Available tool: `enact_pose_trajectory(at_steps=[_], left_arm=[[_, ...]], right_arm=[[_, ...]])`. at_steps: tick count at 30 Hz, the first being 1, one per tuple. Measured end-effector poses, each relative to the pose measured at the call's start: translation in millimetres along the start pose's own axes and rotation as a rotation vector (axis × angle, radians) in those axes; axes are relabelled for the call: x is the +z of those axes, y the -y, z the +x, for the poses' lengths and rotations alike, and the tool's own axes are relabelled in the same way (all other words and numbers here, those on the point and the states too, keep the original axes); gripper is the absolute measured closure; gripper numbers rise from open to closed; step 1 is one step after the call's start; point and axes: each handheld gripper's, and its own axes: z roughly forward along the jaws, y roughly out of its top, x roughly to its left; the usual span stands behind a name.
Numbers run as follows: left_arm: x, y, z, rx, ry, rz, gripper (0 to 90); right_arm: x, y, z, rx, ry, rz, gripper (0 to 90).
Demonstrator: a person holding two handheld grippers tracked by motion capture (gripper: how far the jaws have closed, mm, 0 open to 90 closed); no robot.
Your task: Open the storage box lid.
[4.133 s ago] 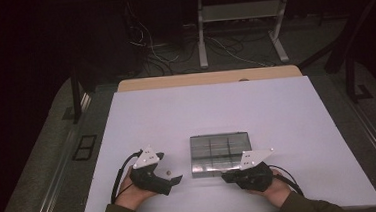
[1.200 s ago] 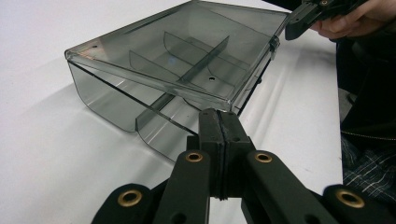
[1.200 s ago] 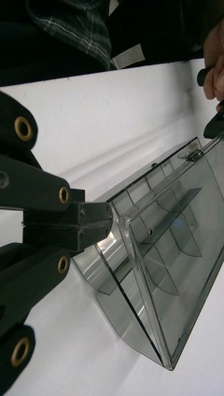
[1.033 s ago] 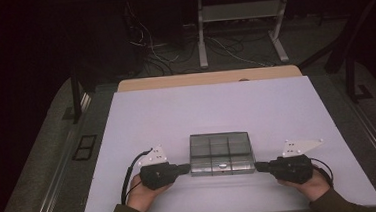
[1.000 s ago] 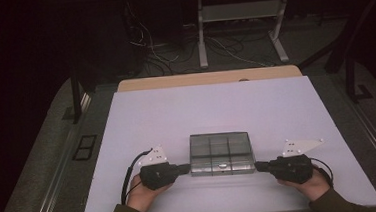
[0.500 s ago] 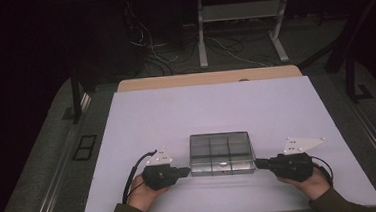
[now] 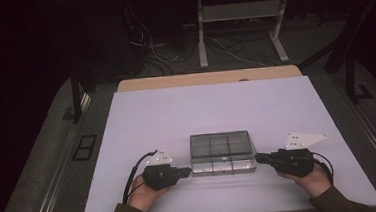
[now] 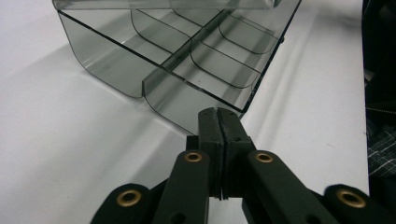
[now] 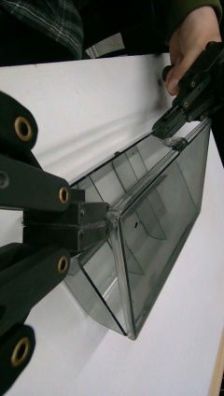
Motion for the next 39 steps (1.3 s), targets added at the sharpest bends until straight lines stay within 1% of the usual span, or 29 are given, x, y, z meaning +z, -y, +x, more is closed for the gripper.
enact_pose_trajectory(at_steps=[7, 13, 16, 18, 20, 21, 24, 29, 32, 39], left_arm=[[-4.4, -0.8, 0.5, -0.002, -0.005, -0.022, 79.6], [-9.2, -1.8, -0.2, -0.002, -0.023, -0.048, 70.2], [-11.2, -2.5, -0.4, -0.003, -0.031, -0.062, 64.6], [-12.6, -4.1, -0.1, 0.003, -0.034, -0.077, 59.8], [-14.6, -6.3, 0.3, -0.012, -0.022, -0.104, 55.0], [-15.5, -7.6, 0.7, -0.010, -0.018, -0.111, 53.1], [-18.2, -11.5, 2.1, 0.001, -0.035, -0.124, 47.4], [-26.0, -20.9, 5.7, 0.021, -0.066, -0.160, 42.4], [-29.7, -28.0, 6.3, 0.034, -0.071, -0.189, 42.0], [-26.2, -44.0, 6.5, 0.077, -0.081, -0.212, 42.1]], right_arm=[[-0.1, -5.1, -1.9, -0.003, -0.002, -0.020, 89.6], [-1.3, -9.3, -3.3, 0.000, -0.011, -0.040, 89.6], [-1.6, -11.5, -3.1, 0.003, -0.014, -0.047, 89.6], [-1.8, -13.0, -3.3, 0.001, -0.013, -0.050, 89.6], [-1.8, -14.7, -3.5, 0.000, -0.017, -0.054, 89.6], [-1.8, -15.5, -3.5, 0.002, -0.018, -0.056, 89.6], [-2.2, -17.6, -4.2, 0.002, -0.020, -0.062, 89.6], [-0.9, -21.0, -6.0, -0.001, -0.026, -0.065, 89.6], [0.1, -24.8, -6.4, -0.006, -0.029, -0.066, 89.6], [2.1, -32.0, -7.9, -0.015, -0.034, -0.076, 89.6]])
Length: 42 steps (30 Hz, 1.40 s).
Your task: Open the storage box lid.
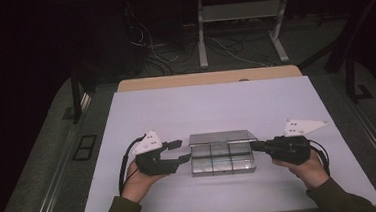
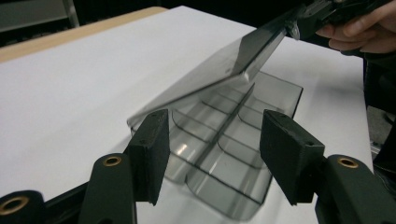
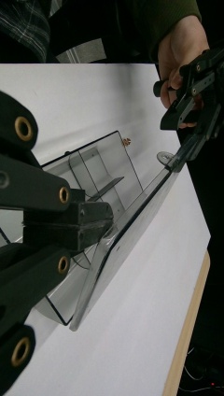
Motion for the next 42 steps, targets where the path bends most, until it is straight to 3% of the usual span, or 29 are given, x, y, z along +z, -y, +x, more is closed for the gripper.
enact_pose_trajectory(at_steps=[15, 31, 42], left_arm=[[16.0, -26.4, 3.3, 0.062, -0.001, -0.046, 49.0], [27.2, -36.9, 4.8, 0.106, -0.006, -0.062, 61.2], [28.5, -42.2, 12.8, 0.115, -0.011, -0.066, 65.9]], right_arm=[[4.6, -14.8, -7.4, -0.014, -0.011, -0.005, 89.6], [-1.2, -22.4, -14.0, -0.024, -0.001, -0.006, 89.3], [-19.4, -20.4, -26.8, -0.018, 0.057, -0.012, 75.4]])
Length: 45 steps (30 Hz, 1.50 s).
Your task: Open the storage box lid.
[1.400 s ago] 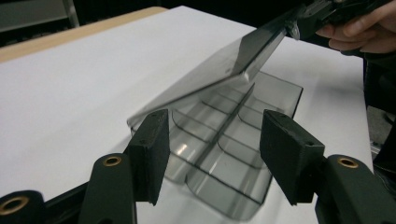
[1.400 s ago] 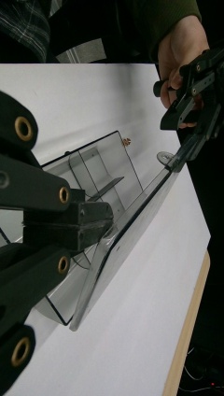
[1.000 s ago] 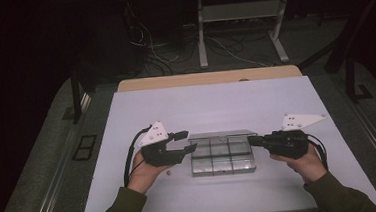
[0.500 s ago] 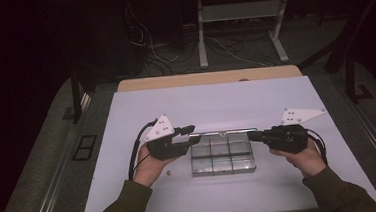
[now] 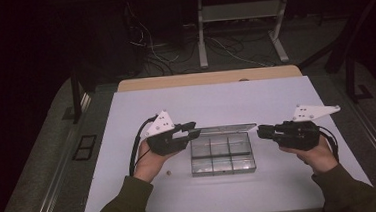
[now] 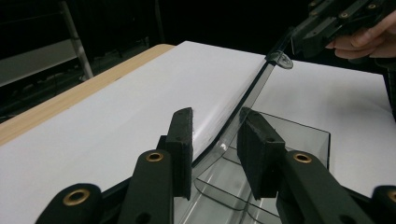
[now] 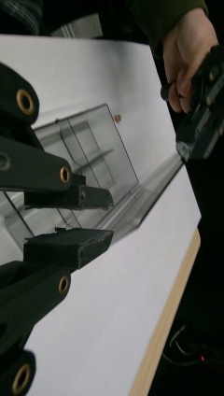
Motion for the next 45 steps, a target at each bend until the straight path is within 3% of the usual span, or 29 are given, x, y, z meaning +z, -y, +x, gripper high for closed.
enact_pose_trajectory(at_steps=[8, 15, 33, 45], left_arm=[[2.0, -3.2, 8.0, -0.011, 0.003, -0.003, 67.8], [4.5, -7.1, 15.2, -0.014, 0.007, 0.004, 69.2], [8.3, -9.8, 26.5, -0.039, -0.004, 0.001, 70.0], [-14.3, 1.7, 24.3, -0.074, -0.055, 0.015, 54.0]], right_arm=[[6.6, -8.2, -13.5, -0.010, 0.004, 0.009, 63.6], [19.8, -18.6, -20.3, -0.019, -0.015, 0.008, 59.5], [47.3, -33.7, -28.9, -0.025, -0.064, -0.030, 67.7], [50.7, -37.4, -33.8, -0.017, -0.055, -0.045, 68.6]])
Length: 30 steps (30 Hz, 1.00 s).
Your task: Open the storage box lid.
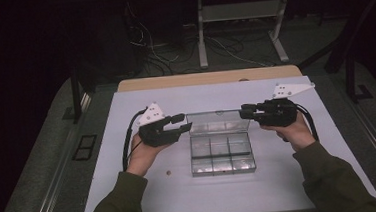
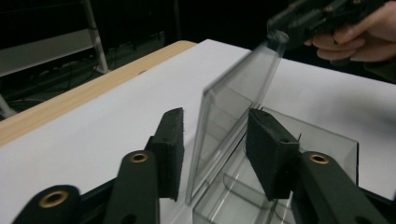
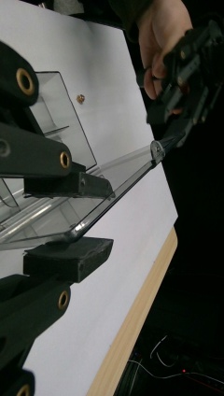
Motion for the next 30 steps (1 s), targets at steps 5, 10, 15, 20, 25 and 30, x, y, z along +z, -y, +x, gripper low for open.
enact_pose_trajectory(at_steps=[5, 10, 15, 20, 25, 30], left_arm=[[-9.6, 8.3, -2.2, -0.012, -0.005, 0.010, 47.8], [-18.4, 17.9, -6.2, -0.029, -0.005, 0.020, 43.1], [-24.9, 28.9, -11.9, -0.032, -0.008, 0.030, 39.0], [-30.8, 41.0, -17.8, -0.030, -0.019, 0.040, 32.7], [-34.8, 51.2, -23.1, -0.037, -0.022, 0.055, 27.2], [-38.0, 60.0, -28.3, -0.042, -0.024, 0.060, 22.6]], right_arm=[[2.5, -2.2, -4.0, 0.013, 0.009, -0.004, 68.8], [4.3, -2.3, -8.2, 0.027, 0.012, -0.014, 69.4], [6.6, -2.6, -12.4, 0.037, 0.019, -0.022, 69.6], [8.8, -3.1, -16.6, 0.050, 0.026, -0.026, 70.1], [11.2, -3.7, -20.5, 0.056, 0.037, -0.030, 70.3], [13.2, -5.0, -22.9, 0.051, 0.054, -0.025, 70.4]])
